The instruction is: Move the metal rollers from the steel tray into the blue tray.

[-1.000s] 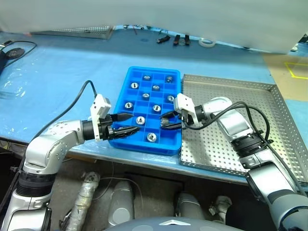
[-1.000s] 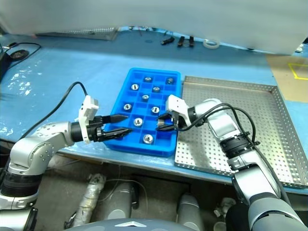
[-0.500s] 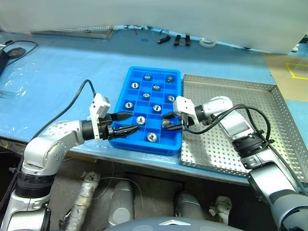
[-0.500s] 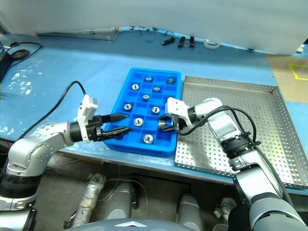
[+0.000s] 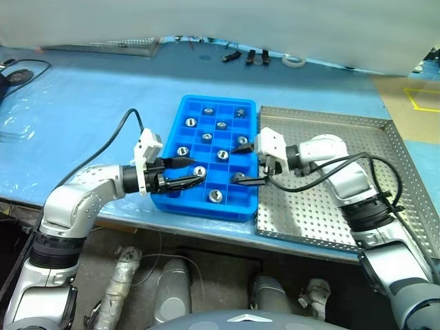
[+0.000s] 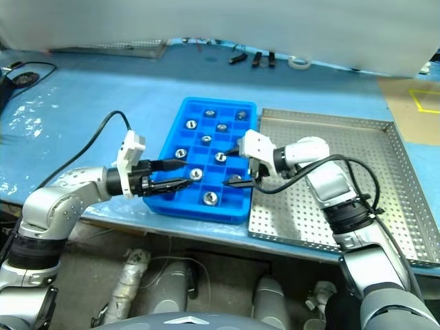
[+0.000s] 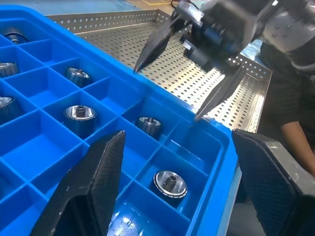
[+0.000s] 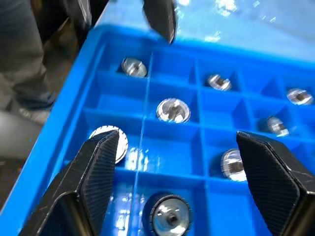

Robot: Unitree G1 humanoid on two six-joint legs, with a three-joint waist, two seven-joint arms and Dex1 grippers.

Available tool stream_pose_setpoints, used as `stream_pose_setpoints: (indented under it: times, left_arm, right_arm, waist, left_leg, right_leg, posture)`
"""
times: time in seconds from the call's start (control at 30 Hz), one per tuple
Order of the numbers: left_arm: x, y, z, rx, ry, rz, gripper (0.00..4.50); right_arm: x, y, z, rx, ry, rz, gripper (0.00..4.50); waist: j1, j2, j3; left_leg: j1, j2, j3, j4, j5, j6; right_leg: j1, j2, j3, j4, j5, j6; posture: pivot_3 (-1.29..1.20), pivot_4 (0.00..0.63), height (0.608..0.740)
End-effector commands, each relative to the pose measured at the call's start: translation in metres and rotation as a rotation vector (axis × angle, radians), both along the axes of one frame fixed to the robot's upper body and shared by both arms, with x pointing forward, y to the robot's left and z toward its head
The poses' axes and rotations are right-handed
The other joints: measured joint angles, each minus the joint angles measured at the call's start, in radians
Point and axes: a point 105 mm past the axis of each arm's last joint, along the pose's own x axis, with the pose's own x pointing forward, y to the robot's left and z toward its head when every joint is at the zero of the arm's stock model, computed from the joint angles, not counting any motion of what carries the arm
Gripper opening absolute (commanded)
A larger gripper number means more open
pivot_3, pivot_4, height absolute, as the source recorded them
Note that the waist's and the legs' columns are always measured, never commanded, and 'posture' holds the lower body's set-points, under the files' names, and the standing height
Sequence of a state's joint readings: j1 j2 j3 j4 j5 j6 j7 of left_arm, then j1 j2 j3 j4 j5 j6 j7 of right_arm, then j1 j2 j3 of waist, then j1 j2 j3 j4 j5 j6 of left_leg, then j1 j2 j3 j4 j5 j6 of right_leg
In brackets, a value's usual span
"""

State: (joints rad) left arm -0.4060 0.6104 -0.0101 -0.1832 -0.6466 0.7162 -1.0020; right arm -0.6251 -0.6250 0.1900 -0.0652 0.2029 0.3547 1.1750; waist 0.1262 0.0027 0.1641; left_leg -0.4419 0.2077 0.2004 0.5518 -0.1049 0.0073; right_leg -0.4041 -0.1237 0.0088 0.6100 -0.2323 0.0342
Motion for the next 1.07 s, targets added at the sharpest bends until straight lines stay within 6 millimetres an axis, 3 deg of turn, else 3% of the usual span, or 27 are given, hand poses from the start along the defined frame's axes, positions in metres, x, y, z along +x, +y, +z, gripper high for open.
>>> stream_pose_setpoints:
  times: [0.03,0.2,0.3,0.6,1.07]
  left_arm:
    - [0.008,-0.007,0.007,0.011,-0.06,-0.033,3.67]
    - [0.024,-0.021,0.006,0.012,-0.09,-0.059,3.67]
    - [0.039,-0.035,0.01,-0.005,-0.142,-0.061,3.67]
    - [0.058,-0.051,0.004,0.01,-0.158,-0.121,3.67]
    - [0.055,-0.046,-0.002,0.011,-0.14,-0.134,3.67]
  right_arm:
    - [0.004,-0.026,0.01,0.074,-0.016,-0.146,4.01]
    - [0.007,-0.059,0.016,0.219,-0.005,-0.375,4.01]
    - [0.0,-0.082,0.01,0.297,-0.004,-0.536,4.01]
    - [-0.021,-0.11,-0.015,0.41,0.014,-0.803,4.01]
    - [-0.013,-0.102,-0.012,0.425,-0.013,-0.818,4.01]
  waist:
    - [0.002,0.0,0.0]
    - [-0.008,0.0,0.0]
    - [-0.018,0.0,0.0]
    - [-0.071,0.0,0.0]
    - [-0.083,0.0,0.0]
  left_leg:
    - [0.001,0.0,0.0,0.0,0.0,0.0]
    - [0.001,0.0,0.001,0.0,0.0,0.0]
    - [0.001,0.0,0.001,0.0,0.0,0.0]
    - [0.002,-0.001,0.003,-0.002,0.0,0.0]
    - [0.002,-0.001,0.004,-0.003,0.0,0.001]
  right_leg:
    - [0.001,0.0,0.0,0.0,0.0,0.0]
    - [0.001,0.0,0.001,0.0,0.0,0.0]
    - [0.0,0.0,0.002,0.0,0.0,0.0]
    - [-0.002,0.0,0.006,-0.001,0.0,0.0]
    - [-0.002,0.0,0.006,-0.002,0.0,0.0]
  posture:
    - [0.0,0.15,0.74]
    - [-0.09,0.15,0.74]
    - [-0.13,0.15,0.74]
    - [-0.24,0.15,0.74]
    - [-0.21,0.15,0.74]
